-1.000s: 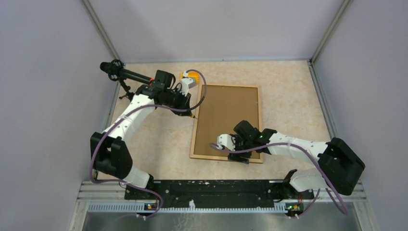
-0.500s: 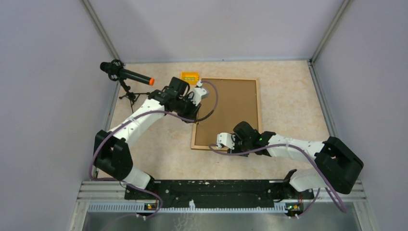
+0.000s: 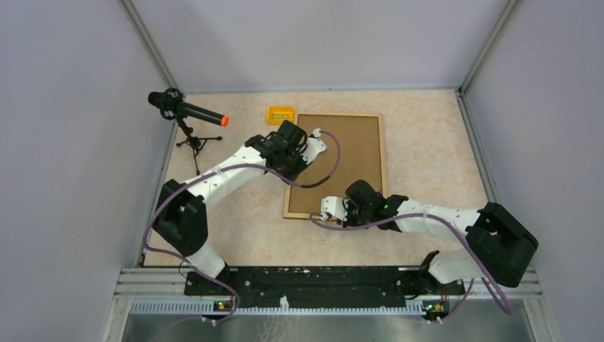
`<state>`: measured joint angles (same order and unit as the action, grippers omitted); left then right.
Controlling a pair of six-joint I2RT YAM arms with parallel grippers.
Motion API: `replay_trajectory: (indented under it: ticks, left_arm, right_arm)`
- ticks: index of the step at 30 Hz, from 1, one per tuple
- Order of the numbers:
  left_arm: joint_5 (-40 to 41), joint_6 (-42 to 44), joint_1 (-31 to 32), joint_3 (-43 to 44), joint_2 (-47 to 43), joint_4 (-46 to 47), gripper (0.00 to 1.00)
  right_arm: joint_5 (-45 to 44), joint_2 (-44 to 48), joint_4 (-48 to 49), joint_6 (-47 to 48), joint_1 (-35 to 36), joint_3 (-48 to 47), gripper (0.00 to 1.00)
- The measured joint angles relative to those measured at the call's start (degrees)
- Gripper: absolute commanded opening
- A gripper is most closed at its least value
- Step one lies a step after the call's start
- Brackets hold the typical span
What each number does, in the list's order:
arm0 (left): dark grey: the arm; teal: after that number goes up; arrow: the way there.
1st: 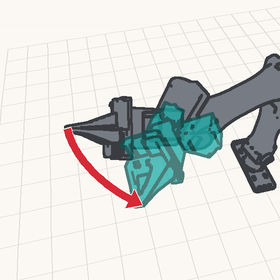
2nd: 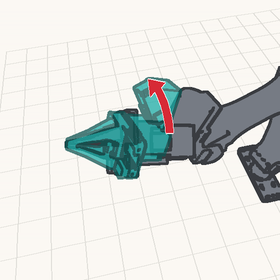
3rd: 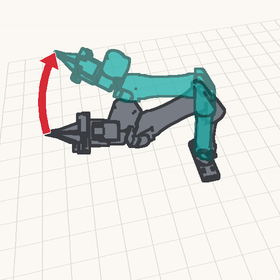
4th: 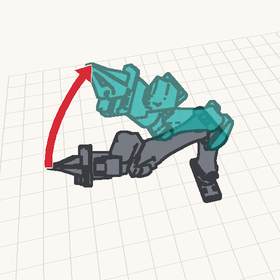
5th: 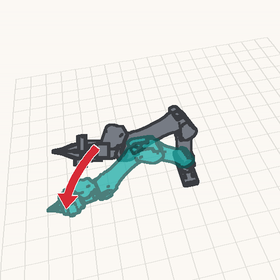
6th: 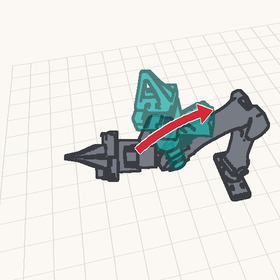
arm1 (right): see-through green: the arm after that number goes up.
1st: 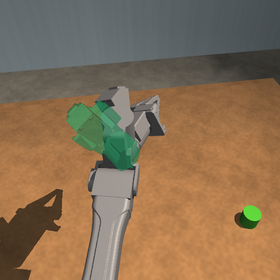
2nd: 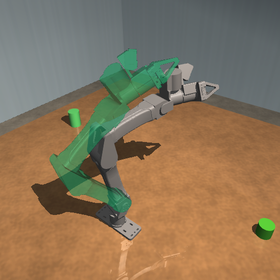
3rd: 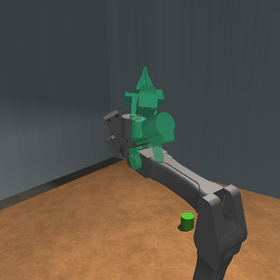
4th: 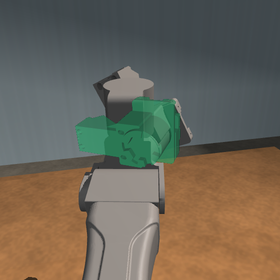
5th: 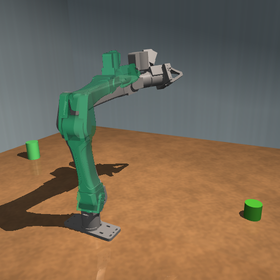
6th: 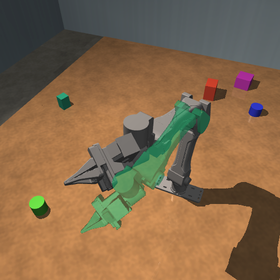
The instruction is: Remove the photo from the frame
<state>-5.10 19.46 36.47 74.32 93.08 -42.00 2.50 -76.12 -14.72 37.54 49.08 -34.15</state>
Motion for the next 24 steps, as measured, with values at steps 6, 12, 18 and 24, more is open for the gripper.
replay_trajectory:
  ticks: [6, 12, 18, 24]
  left_arm:
    - [4.15, 1.27, 0.94, 1.99, 0.63, 0.17, 0.00]
    - [7.78, 2.75, 1.33, 2.95, 2.40, 0.74, 0.00]
    - [9.25, 3.37, 2.01, 2.95, 3.72, 0.98, 0.00]
    - [10.47, 4.35, 2.71, 2.93, 3.98, 1.55, 0.00]
  right_arm:
    - [-0.04, 0.00, 0.17, 0.00, 0.00, 0.00, 0.21]
    - [-0.07, 0.00, 0.28, 0.04, 0.00, 0.00, 0.20]
    - [-0.04, 0.00, 0.31, 0.24, 0.00, 0.00, 0.21]
    - [-0.04, 0.00, 0.28, 0.31, 0.00, 0.00, 0.21]
